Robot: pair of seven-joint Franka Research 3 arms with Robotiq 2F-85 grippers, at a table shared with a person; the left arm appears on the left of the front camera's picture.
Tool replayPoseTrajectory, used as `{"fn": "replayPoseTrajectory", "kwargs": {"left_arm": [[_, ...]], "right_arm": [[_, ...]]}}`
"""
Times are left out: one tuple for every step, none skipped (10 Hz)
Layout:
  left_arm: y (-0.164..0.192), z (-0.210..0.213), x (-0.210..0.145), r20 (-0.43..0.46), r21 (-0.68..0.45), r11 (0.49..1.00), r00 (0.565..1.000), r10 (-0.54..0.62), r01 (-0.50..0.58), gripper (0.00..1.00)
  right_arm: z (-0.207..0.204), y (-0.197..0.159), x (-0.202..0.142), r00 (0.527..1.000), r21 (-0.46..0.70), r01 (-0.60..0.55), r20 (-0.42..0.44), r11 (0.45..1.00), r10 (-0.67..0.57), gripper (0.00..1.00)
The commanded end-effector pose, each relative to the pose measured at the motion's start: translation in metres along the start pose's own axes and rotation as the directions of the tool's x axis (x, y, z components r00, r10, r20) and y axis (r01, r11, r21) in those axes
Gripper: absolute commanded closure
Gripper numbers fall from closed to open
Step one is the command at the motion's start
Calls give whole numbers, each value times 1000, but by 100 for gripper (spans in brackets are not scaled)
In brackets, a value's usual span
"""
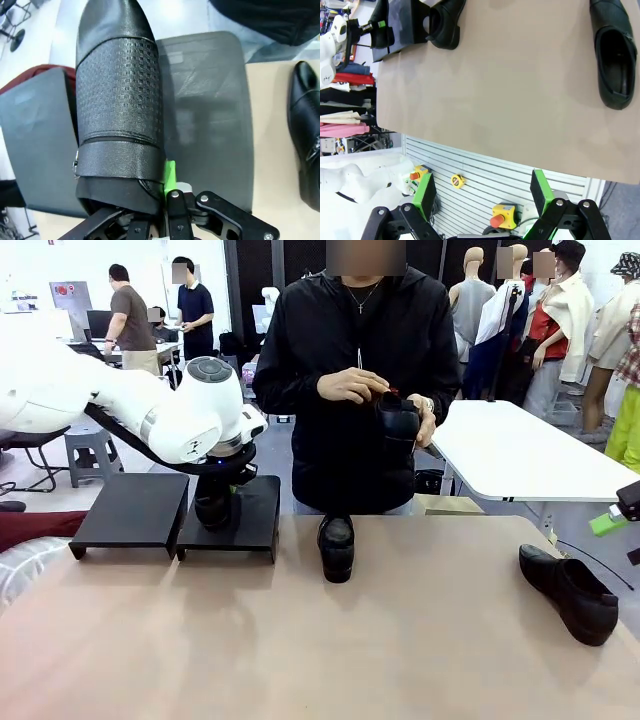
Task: Organize the shoes by placing them on the stand.
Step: Place the Shoe from the middle of the table onto the Shoes Stand.
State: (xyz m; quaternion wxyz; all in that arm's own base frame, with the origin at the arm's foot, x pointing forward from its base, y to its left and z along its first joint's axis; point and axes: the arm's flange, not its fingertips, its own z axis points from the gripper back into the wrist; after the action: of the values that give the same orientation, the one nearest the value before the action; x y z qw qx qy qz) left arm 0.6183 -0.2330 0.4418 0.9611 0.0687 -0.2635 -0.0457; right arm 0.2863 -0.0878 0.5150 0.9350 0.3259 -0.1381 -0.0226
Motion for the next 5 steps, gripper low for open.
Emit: {"fn": "replayPoseTrajectory", "kwargs": {"left_arm": [[0, 6, 3, 1, 46, 999, 1000, 15, -15, 100], [0, 2, 1, 5, 70, 997, 1000, 11, -11, 100], [-1, -1, -1, 19, 56, 998, 1000, 2, -3, 100], [-3, -1, -2, 57, 60, 998, 998, -11, 8, 100], [-3, -1, -3, 54, 69, 998, 999, -6, 2, 69]], "right_arm": [[2, 3, 2, 1000, 30, 10, 5, 999, -10, 0], [2, 3, 2, 1000, 30, 10, 5, 999, -10, 0], [2, 3, 2, 1000, 30, 10, 5, 999, -10, 0], [2, 3, 2, 1000, 30, 10, 5, 999, -10, 0], [2, 3, 2, 1000, 30, 10, 5, 999, -10, 0]]}}
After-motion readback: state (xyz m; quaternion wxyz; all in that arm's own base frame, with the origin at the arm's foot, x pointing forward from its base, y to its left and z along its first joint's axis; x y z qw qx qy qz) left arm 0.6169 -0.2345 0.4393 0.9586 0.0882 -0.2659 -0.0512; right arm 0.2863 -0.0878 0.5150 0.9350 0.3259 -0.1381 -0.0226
